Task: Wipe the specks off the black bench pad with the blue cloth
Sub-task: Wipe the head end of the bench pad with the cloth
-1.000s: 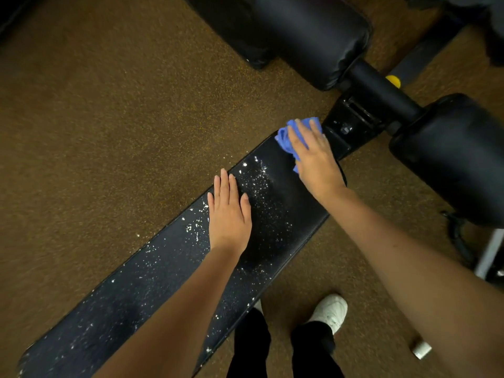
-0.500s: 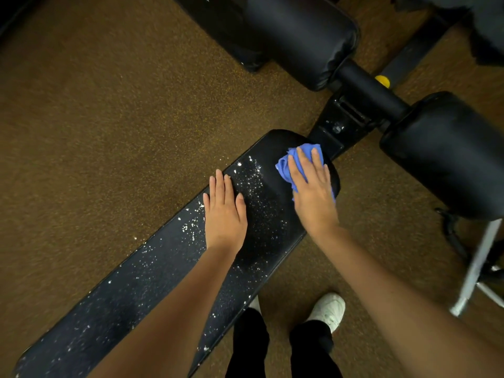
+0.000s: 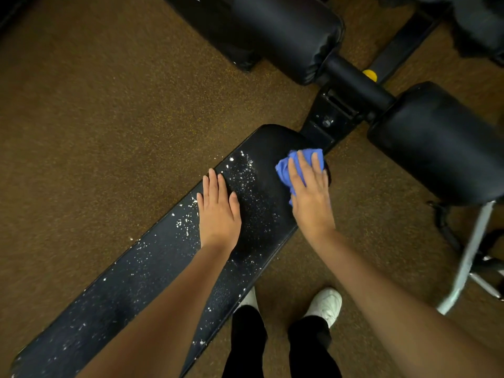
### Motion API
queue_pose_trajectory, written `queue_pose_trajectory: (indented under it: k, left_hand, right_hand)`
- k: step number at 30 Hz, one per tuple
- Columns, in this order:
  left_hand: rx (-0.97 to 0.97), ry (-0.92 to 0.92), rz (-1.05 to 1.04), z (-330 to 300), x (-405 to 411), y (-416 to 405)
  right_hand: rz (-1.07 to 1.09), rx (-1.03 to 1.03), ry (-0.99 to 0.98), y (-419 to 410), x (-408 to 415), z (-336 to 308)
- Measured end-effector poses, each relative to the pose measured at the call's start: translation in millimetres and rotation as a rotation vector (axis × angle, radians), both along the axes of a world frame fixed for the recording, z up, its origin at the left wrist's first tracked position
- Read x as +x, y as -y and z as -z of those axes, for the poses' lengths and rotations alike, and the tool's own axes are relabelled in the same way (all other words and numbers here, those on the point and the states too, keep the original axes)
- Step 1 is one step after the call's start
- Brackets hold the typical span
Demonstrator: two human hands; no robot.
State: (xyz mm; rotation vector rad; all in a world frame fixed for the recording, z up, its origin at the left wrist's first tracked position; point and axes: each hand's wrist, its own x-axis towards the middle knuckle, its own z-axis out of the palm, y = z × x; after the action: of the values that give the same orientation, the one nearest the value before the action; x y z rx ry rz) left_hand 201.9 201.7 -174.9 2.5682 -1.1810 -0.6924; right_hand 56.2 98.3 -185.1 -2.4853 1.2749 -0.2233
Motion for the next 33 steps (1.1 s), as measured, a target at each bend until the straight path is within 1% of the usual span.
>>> queue_pose_trajectory:
  k: [3,6,7,10,12,14,19,21,24,28,31,33]
  left_hand:
    - [0.004,-0.013,-0.015,-1.4,-1.6,1.2]
    - [0.001,-0.037,-0.022,-3.3,-1.9,1.2]
    - [0.002,-0.036,-0.019,-3.2,-1.3,0.7]
    - [0.007,-0.022,-0.006,-2.6,-1.1,-0.8]
    - [0.007,-0.022,-0.004,-2.7,-1.7,-0.7]
    - [0.009,-0.020,-0.010,-2.4,-2.2,-0.2]
    - [0.011,-0.029,-0.033,-3.2,-3.2,1.7]
    - [0.010,-0.036,-0.033,-3.4,-2.8,1.5]
    - [0.008,-0.027,-0.014,-2.5,-1.8,-0.3]
    - [0.002,-0.020,-0.007,-1.5,-2.1,-2.2]
    - [0.001,-0.028,-0.019,-1.7,-3.2,-1.2]
    - [0.004,-0.038,-0.030,-2.4,-3.8,-0.2]
  right_hand:
    - [-0.141,-0.004,-0.029,-39.0,-19.6,4.6]
    - [-0.261,-0.003,-0.076,-36.4,-35.4,4.6]
    - [-0.241,0.000,-0.087,-26.6,-34.2,3.8]
    - [-0.017,0.041,-0.049,7.8,-13.2,-3.5]
    - [0.055,0.080,-0.040,13.9,-0.4,-6.5]
    - [0.055,0.083,-0.032,2.8,1.2,-7.3]
    - [-0.045,0.110,-0.024,-44.7,-20.5,-4.1]
    - [-0.008,0.096,-0.051,-35.6,-19.2,-3.2]
    - [0.126,0.085,-0.093,-1.6,3.6,-3.4]
    - [0.080,0.087,-0.117,32.0,29.5,-4.2]
    - [0.059,0.045,-0.105,27.5,19.5,-2.0]
    - [0.125,0.049,-0.068,6.7,7.5,-1.2]
